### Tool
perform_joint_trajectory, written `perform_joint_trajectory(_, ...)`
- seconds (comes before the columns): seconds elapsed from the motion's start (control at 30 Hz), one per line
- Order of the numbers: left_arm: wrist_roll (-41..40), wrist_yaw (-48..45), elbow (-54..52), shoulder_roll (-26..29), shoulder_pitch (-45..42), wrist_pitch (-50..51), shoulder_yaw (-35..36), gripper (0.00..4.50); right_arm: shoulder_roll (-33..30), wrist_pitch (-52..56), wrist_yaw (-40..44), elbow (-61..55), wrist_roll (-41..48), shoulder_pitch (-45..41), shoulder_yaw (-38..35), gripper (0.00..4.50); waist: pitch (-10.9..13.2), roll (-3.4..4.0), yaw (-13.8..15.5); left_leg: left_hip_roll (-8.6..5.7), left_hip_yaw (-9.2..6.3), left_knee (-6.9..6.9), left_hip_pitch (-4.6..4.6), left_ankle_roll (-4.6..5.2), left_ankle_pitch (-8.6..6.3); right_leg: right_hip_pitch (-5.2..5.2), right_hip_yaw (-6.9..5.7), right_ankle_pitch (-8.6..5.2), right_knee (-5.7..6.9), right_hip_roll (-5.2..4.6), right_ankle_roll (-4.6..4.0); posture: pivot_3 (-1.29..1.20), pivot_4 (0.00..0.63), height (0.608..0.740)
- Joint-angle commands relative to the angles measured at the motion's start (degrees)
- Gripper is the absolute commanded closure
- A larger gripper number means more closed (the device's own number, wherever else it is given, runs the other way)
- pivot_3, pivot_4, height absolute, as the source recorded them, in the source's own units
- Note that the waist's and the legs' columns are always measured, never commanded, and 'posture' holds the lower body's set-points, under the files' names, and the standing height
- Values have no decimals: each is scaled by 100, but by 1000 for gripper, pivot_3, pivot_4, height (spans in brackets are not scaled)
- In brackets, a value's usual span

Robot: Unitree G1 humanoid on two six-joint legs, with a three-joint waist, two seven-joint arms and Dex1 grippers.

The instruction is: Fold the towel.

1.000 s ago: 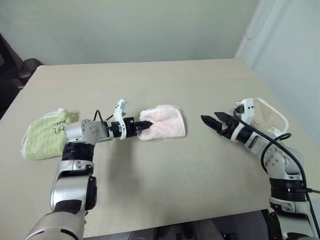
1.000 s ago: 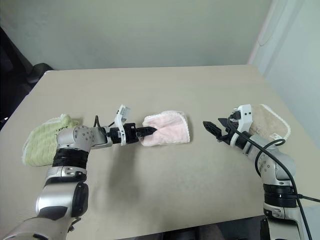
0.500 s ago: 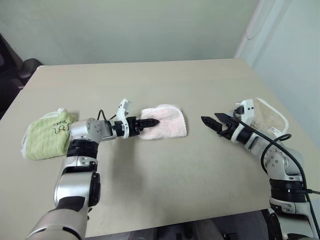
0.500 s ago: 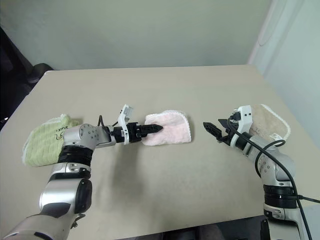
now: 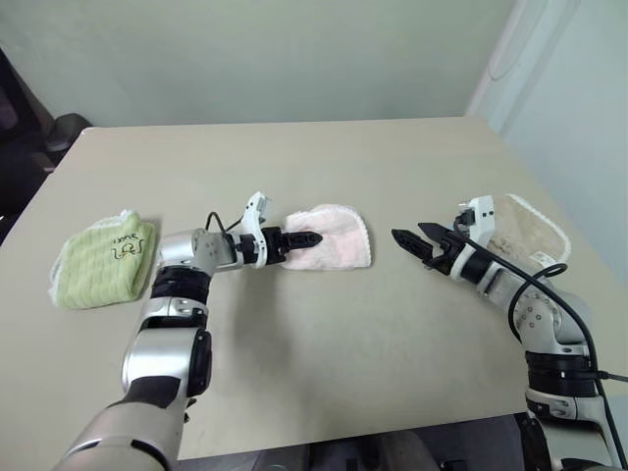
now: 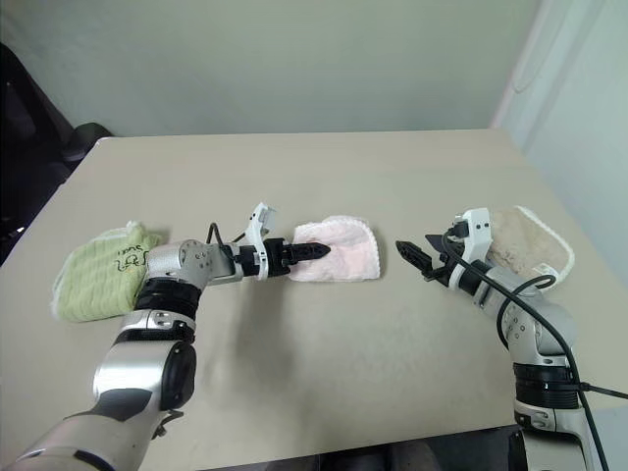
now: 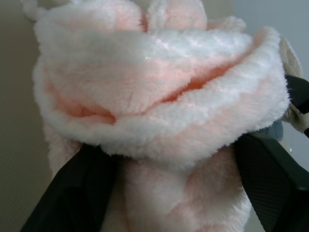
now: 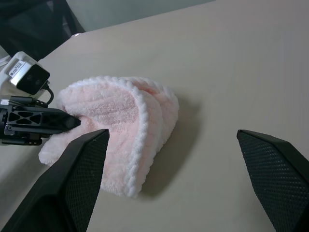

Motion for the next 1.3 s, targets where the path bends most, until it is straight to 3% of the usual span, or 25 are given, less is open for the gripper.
perform_joint_trajectory(0.03,34,29,144,-94,-75,-137,93,1891,-23,-88,-43,-246,17,24,-97,0,0,0,6,0,-1,0,0,0,0,0,0,0,0,0,0,0,150,740)
perform_joint_trajectory(0.23,-13,-106,43,-99,-50,-108,123,4082,-18,-90,-71,-276,21,46,-118,0,0,0,9,0,-1,-3,-3,0,-2,-3,0,-6,-2,0,9,0,150,740)
perform_joint_trajectory(0.3,-20,-112,26,-100,-43,-105,134,4491,-15,-94,-80,-269,19,40,-117,0,0,0,10,0,-1,-4,-3,0,-3,-3,0,-6,-2,1,10,0,150,740)
perform_joint_trajectory(0.47,-169,71,71,-99,-57,-154,467,4491,-15,-97,-98,-285,26,54,-121,0,0,-1,7,0,-1,-3,-3,1,-2,-3,0,-5,-2,1,9,0,150,740)
perform_joint_trajectory(0.77,-996,1094,-61,122,-372,-16,2057,4491,-28,-92,-108,-372,42,111,-145,0,3,-4,-58,2,-1,-5,-3,0,-1,-6,-1,-3,-1,4,7,0,150,740)
perform_joint_trajectory(1.0,-1455,2021,-672,726,-438,-183,3005,4491,-67,-57,-49,-355,42,91,-108,0,3,-5,-107,2,0,-8,1,-5,-3,-10,-1,-2,-1,8,3,0,150,740)
perform_joint_trajectory(1.3,-1596,3247,-1149,2071,-330,-475,3942,4491,-67,-84,107,-144,-8,-41,28,0,5,-9,-128,3,-1,-9,0,-15,-2,-22,0,9,0,15,-16,0,150,740)
